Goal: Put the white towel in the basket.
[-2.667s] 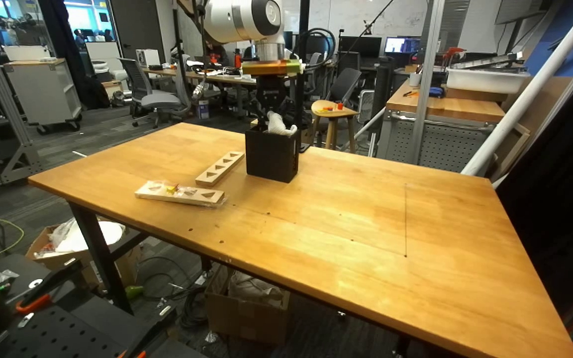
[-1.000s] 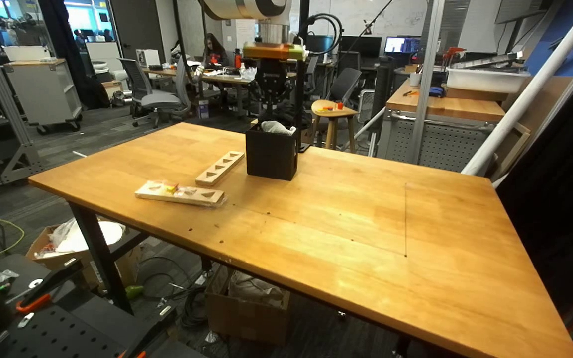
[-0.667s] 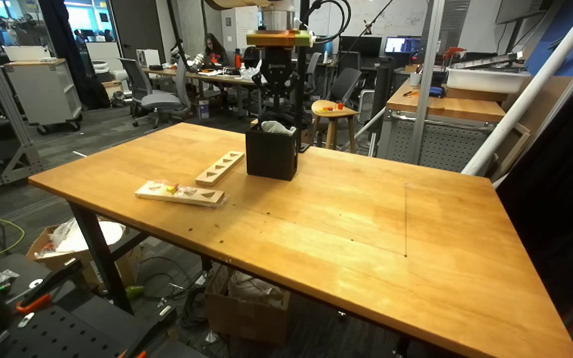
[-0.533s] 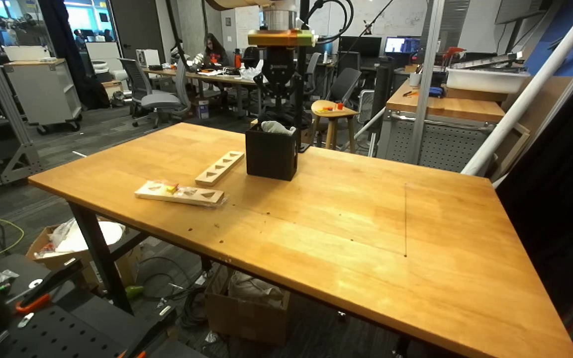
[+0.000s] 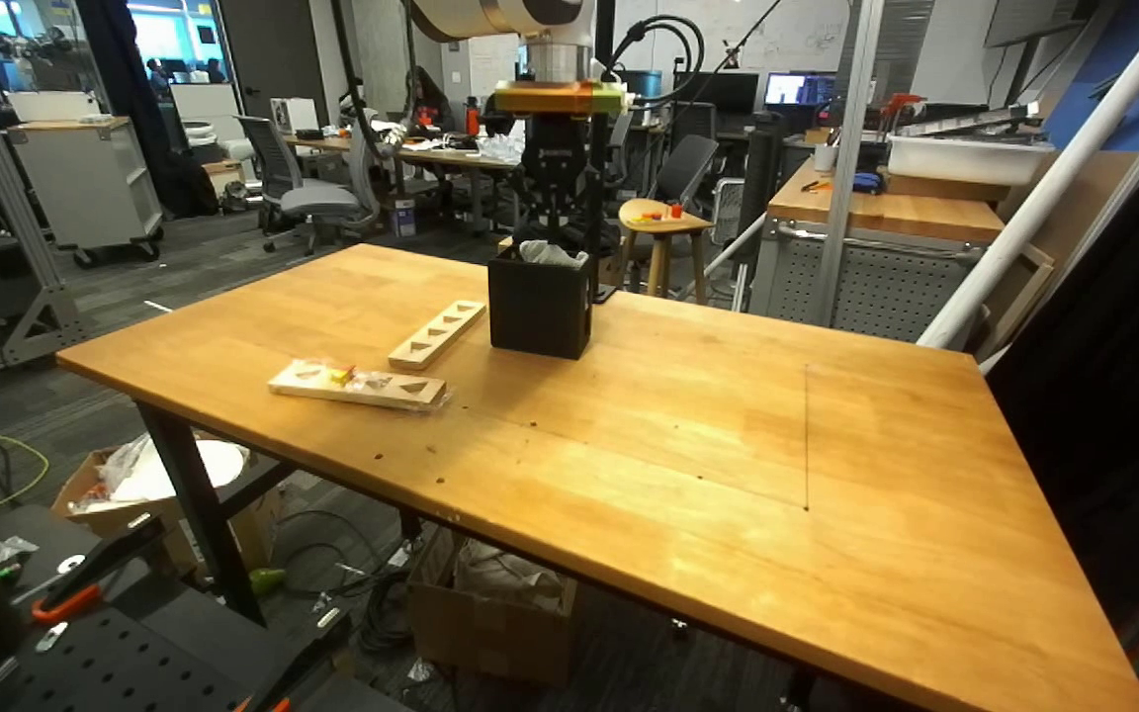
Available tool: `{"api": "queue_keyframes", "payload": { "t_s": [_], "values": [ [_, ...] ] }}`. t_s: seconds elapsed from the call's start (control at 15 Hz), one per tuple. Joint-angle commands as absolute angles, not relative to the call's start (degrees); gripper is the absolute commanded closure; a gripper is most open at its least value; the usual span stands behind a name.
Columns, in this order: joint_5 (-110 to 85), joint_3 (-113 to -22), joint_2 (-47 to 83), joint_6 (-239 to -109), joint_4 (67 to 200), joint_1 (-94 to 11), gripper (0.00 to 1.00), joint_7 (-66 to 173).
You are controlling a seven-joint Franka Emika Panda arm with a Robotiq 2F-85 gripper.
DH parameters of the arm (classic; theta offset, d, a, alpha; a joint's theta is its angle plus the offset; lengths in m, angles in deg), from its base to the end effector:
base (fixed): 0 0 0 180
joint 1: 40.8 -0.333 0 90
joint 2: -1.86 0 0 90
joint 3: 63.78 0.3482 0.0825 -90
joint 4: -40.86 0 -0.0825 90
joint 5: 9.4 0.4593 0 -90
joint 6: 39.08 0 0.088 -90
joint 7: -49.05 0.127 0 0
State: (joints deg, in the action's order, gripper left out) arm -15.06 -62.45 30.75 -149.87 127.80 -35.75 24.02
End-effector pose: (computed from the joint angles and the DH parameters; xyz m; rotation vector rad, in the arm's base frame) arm 0.7642 -0.0606 0.3383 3.0181 0.6254 -0.1614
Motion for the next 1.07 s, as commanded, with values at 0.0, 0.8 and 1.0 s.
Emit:
{"api": "queue_keyframes", "payload": {
  "t_s": [0.0, 0.8, 1.0],
  "values": [
    [-14.2, -62.0, 32.2, -150.5, 126.8, -35.3, 1.0, 22.9],
    [-13.9, -59.7, 38.1, -149.7, 120.8, -36.5, 1.0, 22.2],
    [-13.5, -59.2, 39.3, -149.9, 120.1, -36.5, 1.0, 22.2]
  ]
}}
